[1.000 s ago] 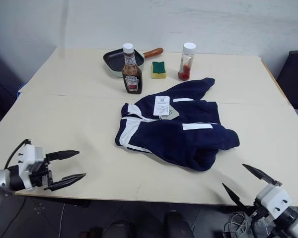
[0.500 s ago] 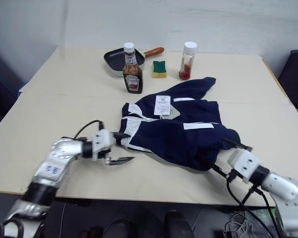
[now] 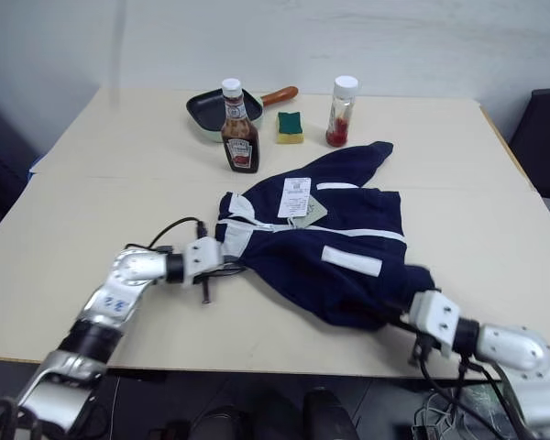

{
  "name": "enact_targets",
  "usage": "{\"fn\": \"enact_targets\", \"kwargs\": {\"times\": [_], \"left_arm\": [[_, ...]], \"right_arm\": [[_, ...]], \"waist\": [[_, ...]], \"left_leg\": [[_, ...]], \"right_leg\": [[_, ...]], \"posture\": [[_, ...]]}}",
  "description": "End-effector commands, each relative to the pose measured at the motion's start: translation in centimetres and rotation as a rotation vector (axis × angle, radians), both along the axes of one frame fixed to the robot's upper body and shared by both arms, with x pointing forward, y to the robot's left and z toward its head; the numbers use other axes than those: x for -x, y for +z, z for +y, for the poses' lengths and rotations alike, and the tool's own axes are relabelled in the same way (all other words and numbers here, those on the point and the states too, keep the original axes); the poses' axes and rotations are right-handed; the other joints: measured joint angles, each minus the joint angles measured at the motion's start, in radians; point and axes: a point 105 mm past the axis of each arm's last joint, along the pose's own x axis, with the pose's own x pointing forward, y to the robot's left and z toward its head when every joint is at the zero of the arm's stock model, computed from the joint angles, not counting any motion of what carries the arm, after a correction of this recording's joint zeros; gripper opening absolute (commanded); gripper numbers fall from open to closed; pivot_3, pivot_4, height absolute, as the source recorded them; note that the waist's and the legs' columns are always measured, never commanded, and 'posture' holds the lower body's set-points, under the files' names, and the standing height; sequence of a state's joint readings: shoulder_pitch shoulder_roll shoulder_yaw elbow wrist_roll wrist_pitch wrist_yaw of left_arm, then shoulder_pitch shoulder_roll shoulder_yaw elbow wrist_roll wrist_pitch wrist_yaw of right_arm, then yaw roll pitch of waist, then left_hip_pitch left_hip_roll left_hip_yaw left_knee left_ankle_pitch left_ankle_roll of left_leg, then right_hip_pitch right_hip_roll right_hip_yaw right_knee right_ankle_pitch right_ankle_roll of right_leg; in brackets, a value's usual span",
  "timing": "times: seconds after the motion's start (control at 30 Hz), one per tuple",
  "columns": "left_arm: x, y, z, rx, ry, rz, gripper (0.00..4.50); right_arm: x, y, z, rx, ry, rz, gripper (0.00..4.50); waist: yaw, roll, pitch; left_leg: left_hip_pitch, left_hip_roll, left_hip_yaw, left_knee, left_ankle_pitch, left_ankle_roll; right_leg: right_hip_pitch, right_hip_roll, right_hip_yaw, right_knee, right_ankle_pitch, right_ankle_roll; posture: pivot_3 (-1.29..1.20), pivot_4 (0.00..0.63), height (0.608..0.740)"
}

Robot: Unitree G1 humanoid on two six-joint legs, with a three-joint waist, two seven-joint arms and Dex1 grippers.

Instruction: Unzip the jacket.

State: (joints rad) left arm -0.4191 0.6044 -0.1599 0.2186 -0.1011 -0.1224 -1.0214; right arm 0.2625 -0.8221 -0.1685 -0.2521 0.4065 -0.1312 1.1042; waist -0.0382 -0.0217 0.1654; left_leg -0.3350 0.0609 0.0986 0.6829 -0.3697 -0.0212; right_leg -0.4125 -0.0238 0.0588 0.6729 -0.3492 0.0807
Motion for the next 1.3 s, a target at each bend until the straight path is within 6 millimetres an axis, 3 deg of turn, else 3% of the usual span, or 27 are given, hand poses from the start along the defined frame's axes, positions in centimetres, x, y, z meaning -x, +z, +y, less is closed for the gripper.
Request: {"fn": "enact_targets", "kwargs": {"times": [0.03,0.23,0.4,0.47,0.5,0.57,0.63,0.73,0.8,0.87,1.03,1.13,1.3], "left_arm": [[4.6,0.9,2.6,-0.03,-0.095,0.102,0.01],[9.9,0.8,5.9,-0.004,-0.057,0.308,0.01],[10.9,-1.1,7.3,-0.037,-0.014,0.359,0.01],[11.4,-1.5,7.9,-0.062,-0.018,0.38,0.0],[11.9,-1.6,8.2,-0.064,-0.016,0.435,0.54],[12.5,-1.4,9.0,-0.081,-0.012,0.487,1.05],[12.7,-0.8,10.0,-0.085,0.002,0.507,1.67],[12.3,0.3,11.7,-0.051,0.038,0.539,2.63],[11.3,1.5,12.3,0.004,0.069,0.516,2.66],[10.2,3.2,11.8,0.083,0.076,0.493,3.08],[7.1,6.6,10.2,0.197,0.077,0.369,4.47],[4.4,6.7,7.6,0.184,0.034,0.224,4.47],[3.9,3.8,4.2,0.07,-0.098,0.172,4.47]], "right_arm": [[3.0,1.9,0.5,-0.015,0.073,0.103,0.0],[8.3,0.4,2.3,-0.024,0.108,0.35,0.0],[8.4,-1.1,2.9,-0.082,0.003,0.391,0.0],[8.7,-1.0,2.4,-0.136,-0.051,0.457,0.56],[9.1,-1.2,1.7,-0.122,-0.072,0.475,0.85],[10.3,-1.8,0.0,-0.055,-0.106,0.541,1.5],[10.6,-1.0,-1.7,-0.069,-0.178,0.567,2.19],[9.1,1.6,-4.1,-0.138,-0.286,0.518,3.25],[7.9,3.4,-4.6,-0.146,-0.284,0.46,3.99],[5.8,5.2,-3.9,-0.166,-0.244,0.382,4.5],[1.2,8.4,0.3,-0.275,-0.13,0.365,4.5],[-2.6,8.5,4.7,-0.338,-0.077,0.397,4.5],[-6.9,7.2,9.8,-0.323,-0.133,0.566,4.5]], "waist": [[-0.005,0.0,0.0],[0.005,0.0,0.0],[0.011,-0.004,-0.002],[0.011,-0.004,-0.002],[0.011,-0.004,-0.002],[0.01,-0.004,-0.002],[0.008,-0.004,-0.002],[0.003,-0.004,-0.002],[0.003,-0.004,-0.002],[0.006,-0.005,-0.001],[0.008,-0.003,0.0],[0.008,-0.002,0.001],[-0.001,-0.002,0.001]], "left_leg": [[0.0,0.0,0.0,0.0,0.0,0.0],[0.001,0.0,-0.006,-0.001,-0.001,0.0],[0.002,0.0,-0.006,-0.001,-0.001,0.001],[0.001,0.0,-0.006,-0.001,-0.001,0.001],[0.001,0.0,-0.006,-0.001,-0.001,0.001],[0.0,0.0,-0.006,-0.003,-0.002,0.001],[0.001,0.0,-0.005,-0.004,-0.003,0.003],[0.002,0.0,-0.004,-0.004,-0.005,0.006],[0.002,0.0,-0.005,-0.004,-0.005,0.007],[0.005,0.0,-0.005,-0.004,-0.005,0.007],[0.0,-0.001,-0.006,-0.003,-0.005,0.007],[-0.002,0.0,-0.005,-0.002,-0.001,0.0],[-0.006,-0.002,-0.004,0.0,-0.001,0.0]], "right_leg": [[0.0,0.0,0.0,0.0,0.0,0.0],[0.005,-0.001,-0.003,-0.007,-0.001,-0.002],[0.007,-0.001,-0.004,-0.01,-0.001,-0.002],[0.007,-0.001,-0.004,-0.01,-0.001,-0.002],[0.006,-0.001,-0.004,-0.01,-0.001,-0.002],[0.005,-0.001,-0.004,-0.011,-0.002,-0.003],[0.005,-0.001,-0.004,-0.012,-0.002,-0.003],[0.007,-0.001,-0.003,-0.012,-0.002,-0.003],[0.009,-0.001,-0.004,-0.012,-0.002,-0.004],[0.009,-0.001,-0.004,-0.012,-0.002,-0.004],[0.004,-0.001,-0.004,-0.011,-0.001,-0.002],[0.001,-0.001,-0.005,-0.01,-0.001,-0.003],[-0.002,0.0,-0.003,-0.009,-0.001,-0.001]], "posture": [[0.0,0.15,0.74],[0.0,0.15,0.74],[0.0,0.15,0.74],[0.0,0.15,0.74],[0.0,0.15,0.74],[0.0,0.15,0.74],[0.0,0.15,0.74],[0.0,0.15,0.74],[0.0,0.15,0.74],[0.0,0.15,0.74],[0.0,0.15,0.74],[0.0,0.15,0.74],[0.0,0.15,0.74]]}}
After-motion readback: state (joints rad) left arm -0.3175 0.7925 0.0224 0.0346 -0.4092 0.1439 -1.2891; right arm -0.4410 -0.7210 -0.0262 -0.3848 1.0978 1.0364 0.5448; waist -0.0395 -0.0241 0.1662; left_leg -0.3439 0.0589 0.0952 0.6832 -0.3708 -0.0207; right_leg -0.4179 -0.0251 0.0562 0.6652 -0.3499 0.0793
